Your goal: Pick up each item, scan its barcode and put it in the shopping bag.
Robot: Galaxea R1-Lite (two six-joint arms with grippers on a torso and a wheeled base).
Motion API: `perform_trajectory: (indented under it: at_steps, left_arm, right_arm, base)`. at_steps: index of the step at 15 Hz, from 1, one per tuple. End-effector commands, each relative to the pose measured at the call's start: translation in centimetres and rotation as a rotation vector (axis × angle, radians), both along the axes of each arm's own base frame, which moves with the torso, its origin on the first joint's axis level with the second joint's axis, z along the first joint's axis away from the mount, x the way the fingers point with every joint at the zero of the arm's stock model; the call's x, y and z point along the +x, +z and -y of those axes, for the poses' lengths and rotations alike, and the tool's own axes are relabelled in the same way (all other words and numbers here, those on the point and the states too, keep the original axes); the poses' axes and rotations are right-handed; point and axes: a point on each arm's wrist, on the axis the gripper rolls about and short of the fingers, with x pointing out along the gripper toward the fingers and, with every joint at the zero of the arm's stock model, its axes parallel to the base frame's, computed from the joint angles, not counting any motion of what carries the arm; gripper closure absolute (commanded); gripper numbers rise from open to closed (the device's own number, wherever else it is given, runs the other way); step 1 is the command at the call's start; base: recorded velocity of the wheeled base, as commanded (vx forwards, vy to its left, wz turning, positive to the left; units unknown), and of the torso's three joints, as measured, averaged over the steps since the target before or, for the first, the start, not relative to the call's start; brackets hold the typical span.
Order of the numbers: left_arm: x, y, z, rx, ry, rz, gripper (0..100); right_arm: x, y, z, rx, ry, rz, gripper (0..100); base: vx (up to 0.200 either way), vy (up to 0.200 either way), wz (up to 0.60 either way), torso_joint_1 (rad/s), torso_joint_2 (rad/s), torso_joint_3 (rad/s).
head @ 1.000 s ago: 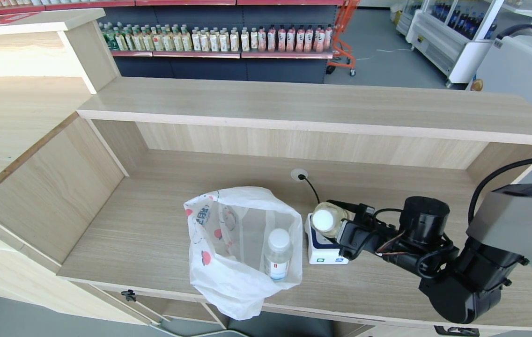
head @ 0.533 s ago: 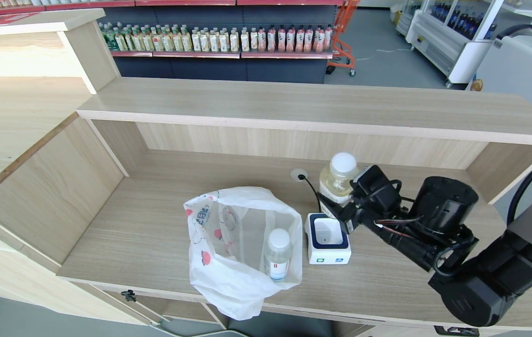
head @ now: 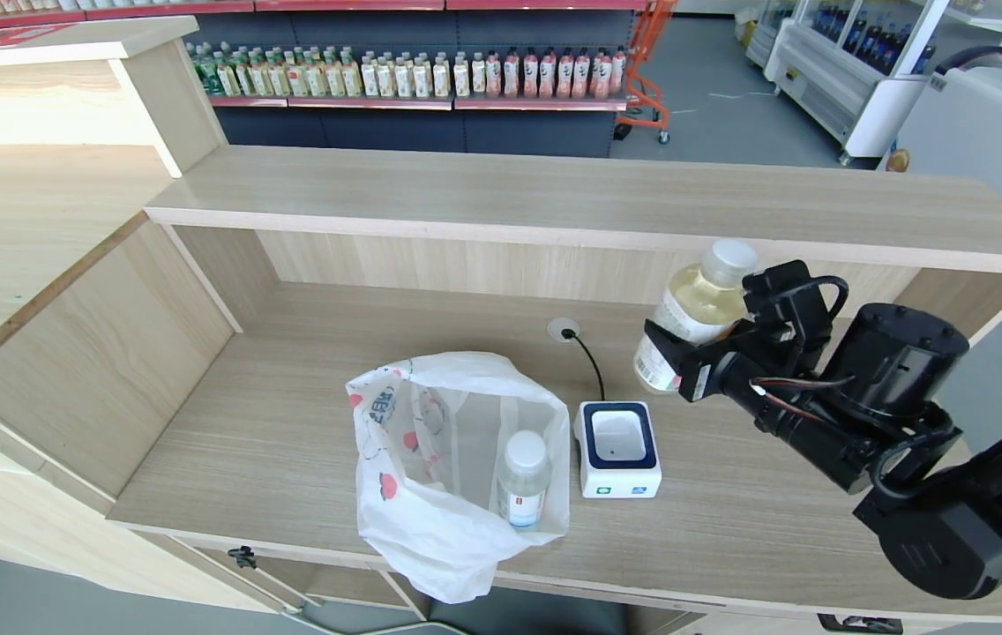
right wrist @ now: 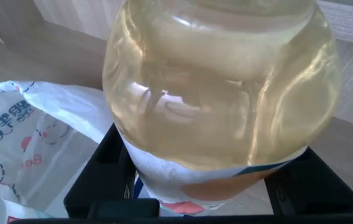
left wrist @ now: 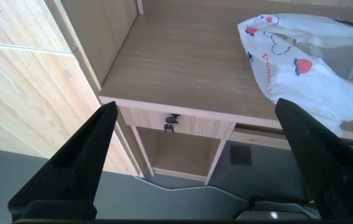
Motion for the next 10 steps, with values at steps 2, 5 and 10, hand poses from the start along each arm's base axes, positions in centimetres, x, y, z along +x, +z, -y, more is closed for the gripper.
perform_trajectory:
  at_steps: [2, 5, 10]
  left_arm:
    - [0.0, 0.0, 0.0, 0.000, 0.000, 0.002, 0]
    - [0.0, 0.0, 0.0, 0.001, 0.000, 0.001, 0]
    - [0.0, 0.0, 0.0, -0.003, 0.000, 0.002, 0]
  right_arm:
    - [-0.2, 0.0, -0.2, 0.022, 0.019, -0.013, 100]
    - [-0.6, -0.2, -1.4, 0.020, 0.091, -0.018, 100]
    - [-0.9, -1.7, -4.1, -0.043, 0.163, -0.026, 100]
  base:
    - [0.000, 0.100, 0.00, 0.001, 0.00, 0.004]
    - [0.000, 0.200, 0.00, -0.002, 0.00, 0.004]
    - [0.000, 0.080, 0.00, 0.010, 0.00, 0.001]
